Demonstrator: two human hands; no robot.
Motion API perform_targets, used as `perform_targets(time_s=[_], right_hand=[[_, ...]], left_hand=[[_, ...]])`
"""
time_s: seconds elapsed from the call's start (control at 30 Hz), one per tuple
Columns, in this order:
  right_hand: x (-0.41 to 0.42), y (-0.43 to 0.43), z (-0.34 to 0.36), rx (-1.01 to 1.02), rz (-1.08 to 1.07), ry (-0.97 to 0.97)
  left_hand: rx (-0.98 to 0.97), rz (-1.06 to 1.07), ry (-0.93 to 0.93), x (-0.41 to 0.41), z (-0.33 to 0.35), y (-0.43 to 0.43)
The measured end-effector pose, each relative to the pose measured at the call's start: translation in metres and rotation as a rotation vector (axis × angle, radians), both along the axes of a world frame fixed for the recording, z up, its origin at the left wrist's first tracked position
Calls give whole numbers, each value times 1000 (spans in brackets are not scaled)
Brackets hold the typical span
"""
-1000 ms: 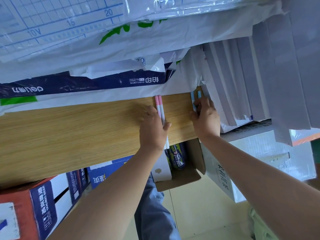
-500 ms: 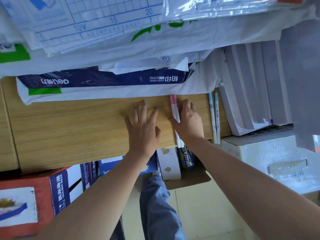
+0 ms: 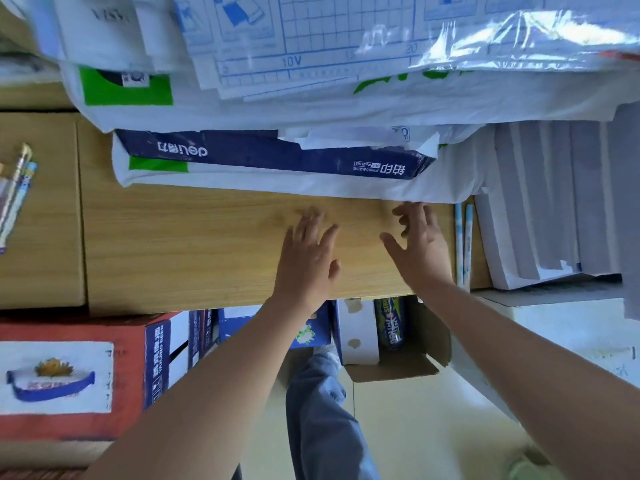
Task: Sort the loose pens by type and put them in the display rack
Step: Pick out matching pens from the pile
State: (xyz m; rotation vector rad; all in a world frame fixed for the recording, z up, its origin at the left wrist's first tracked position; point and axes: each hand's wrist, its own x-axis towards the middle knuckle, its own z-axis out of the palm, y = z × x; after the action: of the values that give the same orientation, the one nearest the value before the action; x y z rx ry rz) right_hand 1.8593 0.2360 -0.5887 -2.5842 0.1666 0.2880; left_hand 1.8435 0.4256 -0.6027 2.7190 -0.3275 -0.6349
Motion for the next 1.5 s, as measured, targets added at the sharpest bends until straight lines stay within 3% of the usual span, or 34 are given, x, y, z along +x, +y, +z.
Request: perform_targets(time_s=[0.1, 0.37, 0.73, 0.97, 1.2, 1.5], right_hand=[[8, 49, 11, 74, 105, 2], [10, 236, 30, 245, 357, 129], [1, 487, 12, 304, 267, 252], [28, 543, -6, 140, 247, 223], [44, 542, -19, -45, 278, 168], [83, 564, -13, 82, 272, 39]], left_hand=[[-89, 116, -138, -1, 17, 48], [-13, 389, -256, -11, 53, 242], [123, 367, -95, -42, 32, 489], [95, 371, -128, -22, 20, 534], [112, 491, -217, 8, 17, 542], [136, 546, -165, 13, 18, 555]])
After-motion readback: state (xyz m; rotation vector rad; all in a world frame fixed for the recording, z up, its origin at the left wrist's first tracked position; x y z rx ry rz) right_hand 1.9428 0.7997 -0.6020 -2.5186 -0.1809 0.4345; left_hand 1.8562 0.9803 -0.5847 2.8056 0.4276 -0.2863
